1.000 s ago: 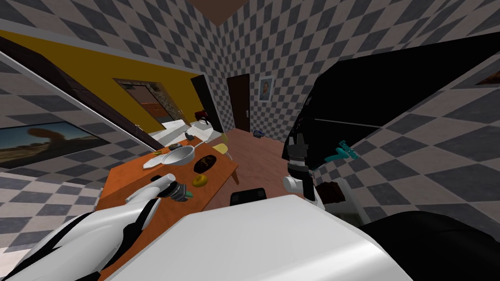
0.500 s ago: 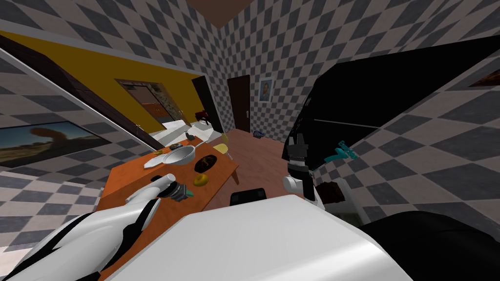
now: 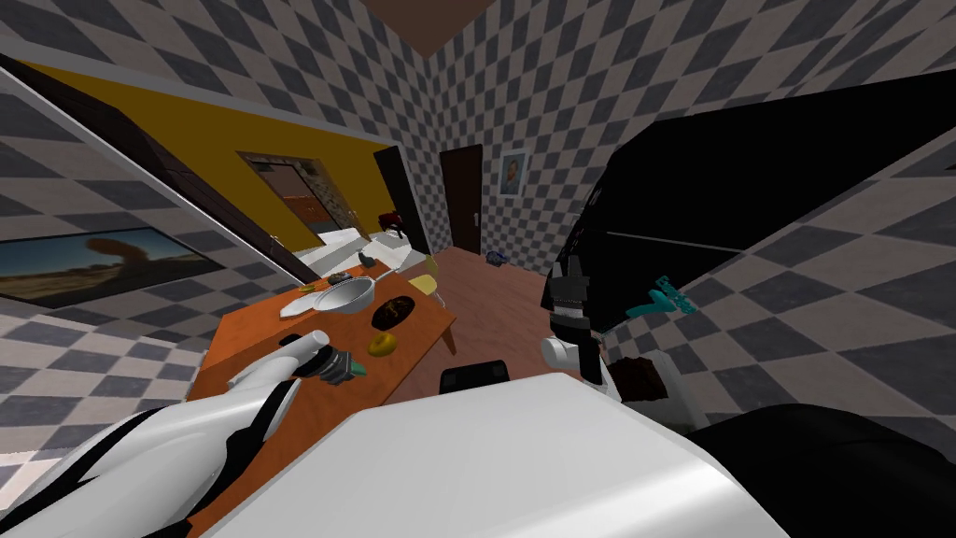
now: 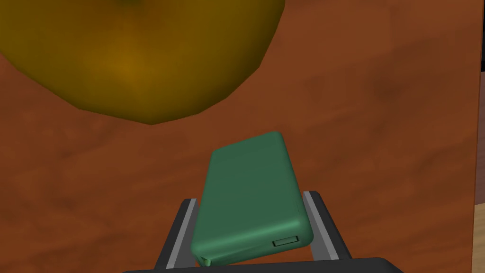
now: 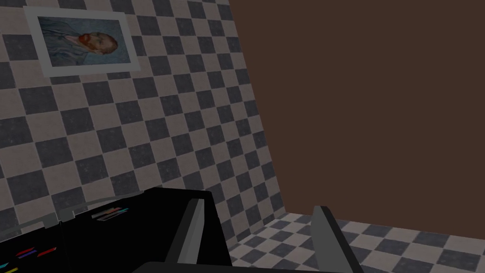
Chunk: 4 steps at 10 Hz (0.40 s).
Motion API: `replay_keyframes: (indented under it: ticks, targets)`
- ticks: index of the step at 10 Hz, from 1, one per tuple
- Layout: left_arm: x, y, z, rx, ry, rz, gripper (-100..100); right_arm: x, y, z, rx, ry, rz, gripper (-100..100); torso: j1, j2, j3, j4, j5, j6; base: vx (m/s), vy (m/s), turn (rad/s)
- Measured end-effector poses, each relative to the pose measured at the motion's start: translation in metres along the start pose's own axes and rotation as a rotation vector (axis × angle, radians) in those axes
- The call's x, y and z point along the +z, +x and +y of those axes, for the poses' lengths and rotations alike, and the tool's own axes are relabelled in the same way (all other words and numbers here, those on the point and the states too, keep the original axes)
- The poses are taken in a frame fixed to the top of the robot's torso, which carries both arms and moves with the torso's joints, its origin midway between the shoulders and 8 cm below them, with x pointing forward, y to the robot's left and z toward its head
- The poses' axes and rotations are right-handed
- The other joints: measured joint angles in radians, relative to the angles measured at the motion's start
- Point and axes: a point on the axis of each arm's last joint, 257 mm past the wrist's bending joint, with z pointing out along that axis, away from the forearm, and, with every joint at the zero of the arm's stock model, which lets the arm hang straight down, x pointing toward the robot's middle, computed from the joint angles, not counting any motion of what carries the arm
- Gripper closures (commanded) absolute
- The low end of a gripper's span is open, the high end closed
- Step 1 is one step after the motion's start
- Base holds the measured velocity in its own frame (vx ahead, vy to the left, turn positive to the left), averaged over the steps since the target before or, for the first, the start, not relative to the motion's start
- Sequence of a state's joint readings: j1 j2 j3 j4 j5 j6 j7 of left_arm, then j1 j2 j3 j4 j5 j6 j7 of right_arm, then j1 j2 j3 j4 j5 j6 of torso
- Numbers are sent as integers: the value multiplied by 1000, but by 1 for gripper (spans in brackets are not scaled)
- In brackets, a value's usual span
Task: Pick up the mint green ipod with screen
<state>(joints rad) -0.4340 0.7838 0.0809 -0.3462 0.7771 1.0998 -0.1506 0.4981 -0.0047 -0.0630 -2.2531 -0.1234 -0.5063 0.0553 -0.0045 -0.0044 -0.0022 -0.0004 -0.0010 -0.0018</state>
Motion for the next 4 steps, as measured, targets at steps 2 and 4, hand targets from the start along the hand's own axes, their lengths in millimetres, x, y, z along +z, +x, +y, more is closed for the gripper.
replay_keyframes:
  ticks: [2,4]
  targets:
    - [-4,-1,-2,9,-1,1,100,0,0,0,0,0,0,0,3,0,0,0,1,1,22,-14,10]
    - [-6,-1,-3,14,0,0,0,0,0,0,0,0,0,0,5,1,1,0,1,1,0,0,0]
